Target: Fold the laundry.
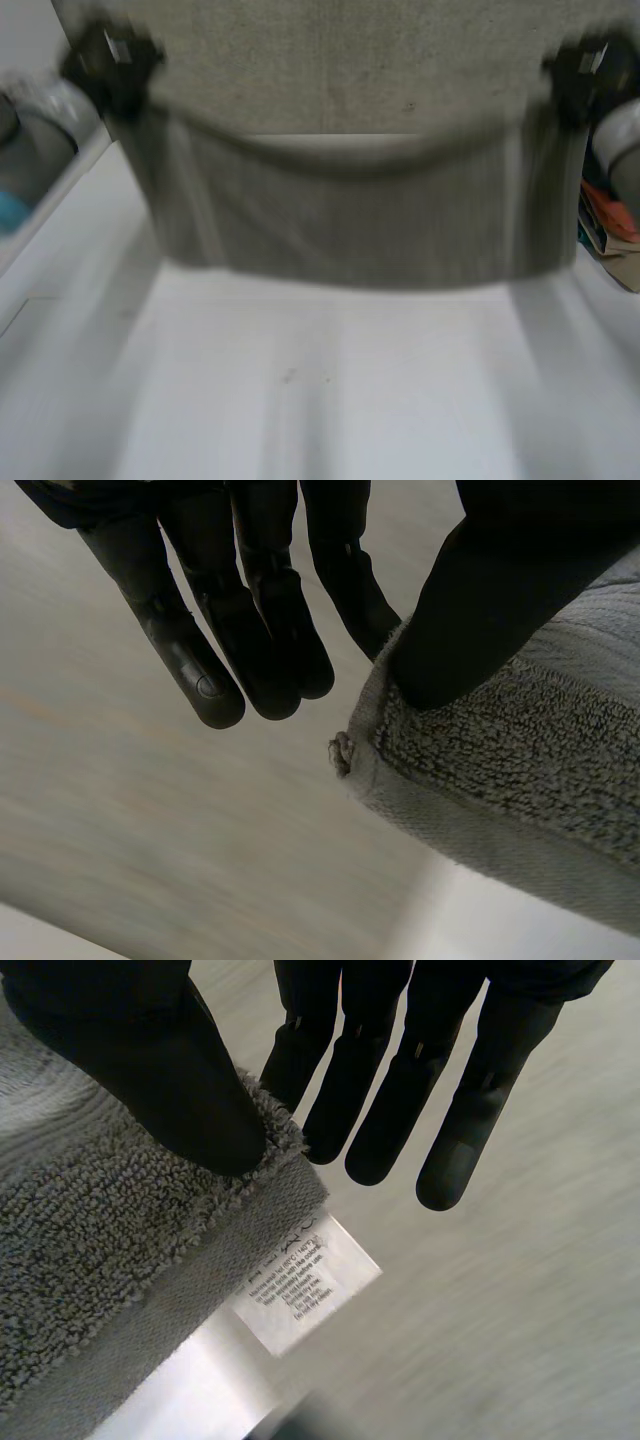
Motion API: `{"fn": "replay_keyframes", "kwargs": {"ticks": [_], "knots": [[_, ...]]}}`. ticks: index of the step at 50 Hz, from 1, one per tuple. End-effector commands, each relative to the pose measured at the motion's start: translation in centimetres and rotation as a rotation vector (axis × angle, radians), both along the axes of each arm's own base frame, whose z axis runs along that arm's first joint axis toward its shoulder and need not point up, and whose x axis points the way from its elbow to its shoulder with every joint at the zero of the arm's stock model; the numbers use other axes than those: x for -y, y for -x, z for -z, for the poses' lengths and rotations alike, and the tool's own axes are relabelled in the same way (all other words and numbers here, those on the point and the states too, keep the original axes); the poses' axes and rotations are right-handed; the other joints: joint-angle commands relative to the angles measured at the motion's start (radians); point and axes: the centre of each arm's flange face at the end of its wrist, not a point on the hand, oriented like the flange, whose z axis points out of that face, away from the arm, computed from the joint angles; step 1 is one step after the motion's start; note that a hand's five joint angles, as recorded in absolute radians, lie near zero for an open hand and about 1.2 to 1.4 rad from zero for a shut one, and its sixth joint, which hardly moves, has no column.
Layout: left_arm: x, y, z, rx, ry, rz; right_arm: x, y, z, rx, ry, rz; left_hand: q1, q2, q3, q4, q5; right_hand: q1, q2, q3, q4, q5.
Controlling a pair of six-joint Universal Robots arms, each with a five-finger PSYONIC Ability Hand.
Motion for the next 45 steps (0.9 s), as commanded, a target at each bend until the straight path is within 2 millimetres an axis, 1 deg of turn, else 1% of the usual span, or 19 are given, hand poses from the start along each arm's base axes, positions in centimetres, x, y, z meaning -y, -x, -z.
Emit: {"fn": "replay_keyframes", "kwargs": {"ticks": [1, 3, 6, 10, 13, 17, 18, 20, 21, 22, 25, 26, 27, 29, 34, 40, 41, 44, 45], "knots": [[0.7, -1.5, -11.5, -0.373, 0.387, 0.004, -0.2, -0.6, -10.1, 0.347, 0.496, -0.058, 0.227, 0.195, 0.203, 0.194, 0.229, 0.269, 0.223, 0.208, 0.197, 0.222], [0.7, -2.3, -13.2, -0.468, 0.441, -0.003, -0.8, -0.8, -11.6, 0.42, 0.605, -0.103, 0.227, 0.195, 0.203, 0.194, 0.229, 0.269, 0.223, 0.208, 0.197, 0.222], [0.9, -2.9, -13.6, -0.514, 0.445, -0.008, -0.9, -1.1, -11.8, 0.442, 0.656, -0.119, 0.227, 0.195, 0.203, 0.194, 0.229, 0.269, 0.223, 0.208, 0.197, 0.222], [1.5, -3.3, -12.3, -0.52, 0.376, -0.008, -0.6, -1.8, -10.6, 0.424, 0.614, -0.133, 0.227, 0.195, 0.203, 0.194, 0.229, 0.269, 0.223, 0.208, 0.197, 0.222], [2.4, -3.6, -10.1, -0.516, 0.302, -0.031, 0.2, -2.4, -8.1, 0.396, 0.517, -0.136, 0.227, 0.195, 0.203, 0.194, 0.229, 0.269, 0.223, 0.208, 0.197, 0.222], [3.8, -4.5, -5.4, -0.491, 0.169, -0.078, 1.0, -2.9, -4.1, 0.348, 0.359, -0.144, 0.227, 0.195, 0.203, 0.194, 0.229, 0.269, 0.223, 0.208, 0.197, 0.222], [4.2, -4.6, -3.1, -0.475, 0.107, -0.089, 1.3, -3.1, -1.9, 0.326, 0.281, -0.148, 0.227, 0.195, 0.203, 0.194, 0.229, 0.269, 0.223, 0.208, 0.197, 0.222], [4.4, -4.6, -0.7, -0.454, 0.041, -0.089, 1.5, -3.2, 0.2, 0.304, 0.204, -0.152, 0.227, 0.195, 0.203, 0.194, 0.229, 0.269, 0.223, 0.208, 0.197, 0.222], [4.5, -4.5, 0.7, -0.443, 0.002, -0.087, 1.5, -3.3, 1.4, 0.293, 0.164, -0.155, 0.227, 0.195, 0.203, 0.194, 0.229, 0.269, 0.223, 0.208, 0.197, 0.222], [4.5, -4.4, 3.3, -0.415, -0.067, -0.079, 1.5, -3.3, 3.7, 0.269, 0.086, -0.157, 0.227, 0.195, 0.203, 0.194, 0.229, 0.269, 0.223, 0.208, 0.197, 0.222], [4.2, -4.2, 7.0, -0.372, -0.157, -0.059, 1.3, -3.3, 7.3, 0.227, -0.026, -0.157, 0.227, 0.195, 0.203, 0.194, 0.229, 0.269, 0.223, 0.208, 0.197, 0.222], [4.0, -4.1, 9.4, -0.337, -0.206, -0.049, 1.1, -3.3, 9.3, 0.198, -0.083, -0.152, 0.227, 0.195, 0.203, 0.194, 0.229, 0.269, 0.223, 0.208, 0.197, 0.222], [3.8, -4.1, 10.4, -0.318, -0.226, -0.044, 1.0, -3.2, 10.3, 0.179, -0.109, -0.15, 0.227, 0.195, 0.203, 0.194, 0.229, 0.269, 0.223, 0.208, 0.197, 0.222], [3.1, -4.1, 13.0, -0.264, -0.283, -0.037, 0.5, -3.0, 12.8, 0.122, -0.178, -0.138, 0.227, 0.195, 0.203, 0.194, 0.229, 0.269, 0.223, 0.208, 0.197, 0.222], [1.3, -4.4, 15.9, -0.124, -0.356, -0.047, -1.1, -2.5, 15.5, 0.007, -0.288, -0.114, 0.227, 0.195, 0.203, 0.194, 0.229, 0.269, 0.223, 0.208, 0.197, 0.222], [-3.1, -4.7, 16.3, 0.103, -0.461, -0.067, -3.7, -1.5, 15.2, -0.124, -0.392, -0.086, 0.227, 0.195, 0.203, 0.194, 0.229, 0.269, 0.223, 0.208, 0.197, 0.222], [-4.8, -4.8, 16.0, 0.158, -0.513, -0.069, -4.7, -0.9, 14.9, -0.167, -0.435, -0.078, 0.227, 0.195, 0.203, 0.194, 0.229, 0.269, 0.223, 0.208, 0.197, 0.222], [-7.4, -5.3, 15.6, 0.241, -0.606, -0.081, -6.5, -0.1, 14.6, -0.253, -0.519, -0.071, 0.227, 0.195, 0.203, 0.194, 0.229, 0.269, 0.223, 0.208, 0.197, 0.222], [-9.2, -5.6, 15.3, 0.301, -0.673, -0.077, -7.9, 0.7, 14.2, -0.316, -0.582, -0.067, 0.227, 0.195, 0.203, 0.194, 0.229, 0.269, 0.223, 0.208, 0.197, 0.222]]}}
